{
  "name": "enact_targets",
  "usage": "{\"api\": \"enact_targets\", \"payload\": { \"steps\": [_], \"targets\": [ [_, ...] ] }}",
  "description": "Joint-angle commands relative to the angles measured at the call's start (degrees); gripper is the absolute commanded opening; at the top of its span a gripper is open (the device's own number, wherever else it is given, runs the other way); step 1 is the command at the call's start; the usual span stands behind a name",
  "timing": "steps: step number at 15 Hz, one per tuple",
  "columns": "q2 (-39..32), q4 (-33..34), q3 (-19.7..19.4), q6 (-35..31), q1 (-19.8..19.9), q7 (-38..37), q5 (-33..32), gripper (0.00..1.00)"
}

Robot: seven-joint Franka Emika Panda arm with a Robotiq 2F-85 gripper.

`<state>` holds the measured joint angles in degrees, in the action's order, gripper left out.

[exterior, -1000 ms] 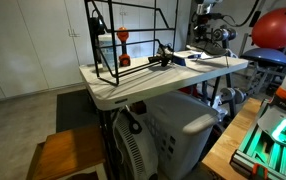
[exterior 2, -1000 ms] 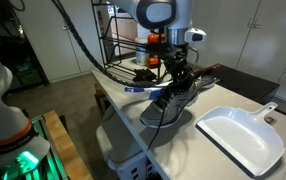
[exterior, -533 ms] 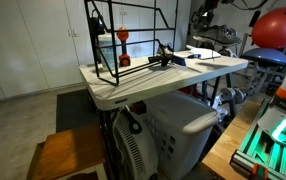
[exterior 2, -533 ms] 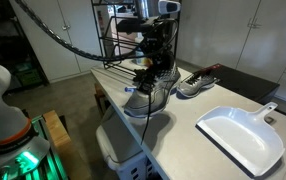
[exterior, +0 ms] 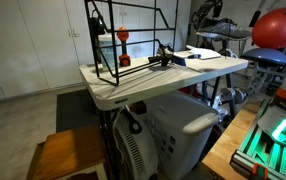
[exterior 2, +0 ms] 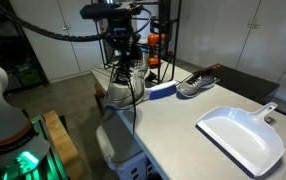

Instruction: Place the left trainer on the middle shelf of the shoe rack

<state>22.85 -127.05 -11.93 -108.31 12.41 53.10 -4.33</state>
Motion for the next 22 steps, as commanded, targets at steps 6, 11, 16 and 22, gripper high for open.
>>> {"api": "enact_targets", "payload": {
  "steps": [6, 11, 16, 22],
  "targets": [
    [2.2, -0.8, -2.0, 1.9, -3.4, 1.3, -0.5, 0.09],
    [3.6, -0.6, 0.1, 5.1, -7.9, 6.0, 2.6, 0.03],
    [5.4, -1.0, 5.2, 6.1, -15.1, 9.4, 4.2, 0.02],
    [5.1, 1.2, 10.0, 5.3, -21.4, 16.4, 2.0, 0.02]
  ]
}}
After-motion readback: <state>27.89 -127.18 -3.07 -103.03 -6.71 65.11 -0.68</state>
